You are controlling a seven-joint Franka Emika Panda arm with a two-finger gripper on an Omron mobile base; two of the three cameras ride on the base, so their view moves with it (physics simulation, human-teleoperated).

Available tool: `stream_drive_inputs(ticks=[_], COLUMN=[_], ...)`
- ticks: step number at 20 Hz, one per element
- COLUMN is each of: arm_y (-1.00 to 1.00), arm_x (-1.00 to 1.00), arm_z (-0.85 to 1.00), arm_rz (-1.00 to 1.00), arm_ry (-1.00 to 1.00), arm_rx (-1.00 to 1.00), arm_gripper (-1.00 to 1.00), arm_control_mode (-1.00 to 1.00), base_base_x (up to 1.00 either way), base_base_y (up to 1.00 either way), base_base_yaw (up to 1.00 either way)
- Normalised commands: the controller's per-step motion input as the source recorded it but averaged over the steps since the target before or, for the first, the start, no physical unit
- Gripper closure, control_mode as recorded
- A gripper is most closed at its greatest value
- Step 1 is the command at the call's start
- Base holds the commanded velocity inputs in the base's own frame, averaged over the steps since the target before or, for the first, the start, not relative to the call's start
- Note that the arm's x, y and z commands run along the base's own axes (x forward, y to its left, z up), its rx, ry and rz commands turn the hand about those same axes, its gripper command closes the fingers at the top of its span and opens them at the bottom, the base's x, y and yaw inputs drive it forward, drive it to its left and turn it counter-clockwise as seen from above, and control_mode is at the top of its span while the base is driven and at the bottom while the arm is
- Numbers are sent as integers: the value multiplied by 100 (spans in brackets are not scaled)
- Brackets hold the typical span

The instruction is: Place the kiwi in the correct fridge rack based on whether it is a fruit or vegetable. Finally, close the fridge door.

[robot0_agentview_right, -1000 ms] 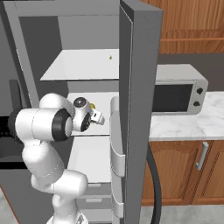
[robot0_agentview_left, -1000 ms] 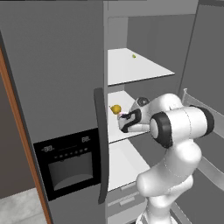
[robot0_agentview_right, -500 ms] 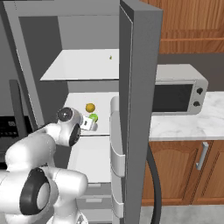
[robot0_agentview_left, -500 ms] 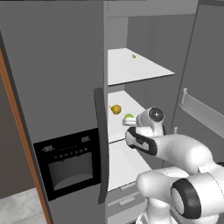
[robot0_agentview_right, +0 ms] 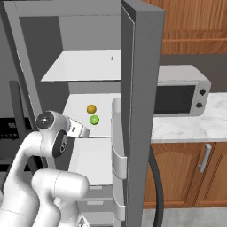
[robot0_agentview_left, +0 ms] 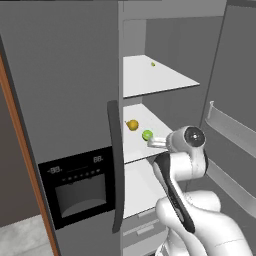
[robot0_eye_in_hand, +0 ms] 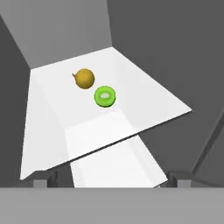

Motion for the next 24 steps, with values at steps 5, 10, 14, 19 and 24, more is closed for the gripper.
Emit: stream_drive_inputs(ticks=[5,10,14,19,24], arm_y=[-1,0,0,0,0], arm_x=[-100,-81,-74,-37,0], arm_z=[0,3,8,0,0], arm_rz=[-3,0,0,0,0], arm_ry=[-5,2,9,2,0], arm_rx=[0,0,0,0,0], arm_gripper=[-100,-100,-100,-100,-100], arm_control_mode=[-100,-100,-100,100,100], base_base_x=[0,0,0,-60,-100], base_base_y=[0,0,0,0,0], base_base_yaw=[0,0,0,-1,-3])
